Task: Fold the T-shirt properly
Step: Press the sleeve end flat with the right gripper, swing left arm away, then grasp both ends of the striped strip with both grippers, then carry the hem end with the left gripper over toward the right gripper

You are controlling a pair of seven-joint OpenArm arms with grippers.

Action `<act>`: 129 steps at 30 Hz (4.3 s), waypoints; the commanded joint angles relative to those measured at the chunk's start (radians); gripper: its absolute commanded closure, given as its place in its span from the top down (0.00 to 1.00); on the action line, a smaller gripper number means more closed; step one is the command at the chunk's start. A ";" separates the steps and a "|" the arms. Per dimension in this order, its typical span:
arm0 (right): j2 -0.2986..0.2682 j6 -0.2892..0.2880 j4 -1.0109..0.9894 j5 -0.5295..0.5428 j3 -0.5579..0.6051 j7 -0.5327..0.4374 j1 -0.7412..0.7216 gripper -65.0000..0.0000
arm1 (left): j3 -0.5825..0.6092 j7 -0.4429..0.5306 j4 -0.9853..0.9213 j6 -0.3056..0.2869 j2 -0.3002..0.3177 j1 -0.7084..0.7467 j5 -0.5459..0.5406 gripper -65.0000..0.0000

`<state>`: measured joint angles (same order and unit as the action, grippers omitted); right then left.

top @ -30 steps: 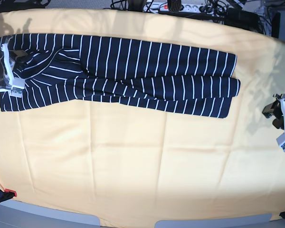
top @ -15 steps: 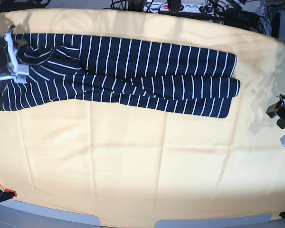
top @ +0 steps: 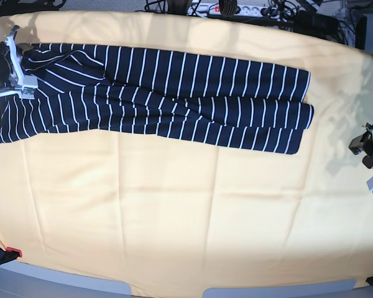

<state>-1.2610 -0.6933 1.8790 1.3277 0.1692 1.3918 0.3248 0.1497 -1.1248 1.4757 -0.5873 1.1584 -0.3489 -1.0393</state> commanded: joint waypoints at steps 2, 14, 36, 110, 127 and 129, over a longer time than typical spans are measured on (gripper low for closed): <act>-0.053 -0.005 0.044 0.078 -0.013 0.004 -0.023 0.17 | -0.014 0.011 0.008 -0.004 0.031 -0.020 -0.008 0.54; -0.079 -0.005 0.172 0.156 -0.014 0.004 -0.306 0.19 | -0.035 0.018 0.008 0.018 0.043 -0.019 0.015 0.54; 0.406 0.065 -0.296 -0.364 -0.014 -0.090 -0.302 0.00 | -0.583 -0.120 -0.061 0.058 -0.156 0.206 -0.126 0.54; 0.433 0.019 -0.289 -0.251 -0.014 -0.227 -0.307 0.00 | -0.669 -0.094 -0.055 0.011 -0.572 0.329 -0.229 0.00; 0.500 -0.005 -0.289 -0.255 -0.014 -0.259 -0.306 0.00 | -0.609 -0.216 0.168 -0.090 -0.755 0.321 -0.444 0.00; 0.499 -0.005 -0.289 -0.255 -0.014 -0.255 -0.305 0.00 | -0.556 -0.215 0.172 -0.111 -0.800 0.321 -0.444 0.00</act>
<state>-0.7509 -0.6895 1.5791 1.0657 0.1562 1.1469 0.0254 -0.4034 -1.3510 1.6310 -0.6899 0.3511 -0.0139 -1.4521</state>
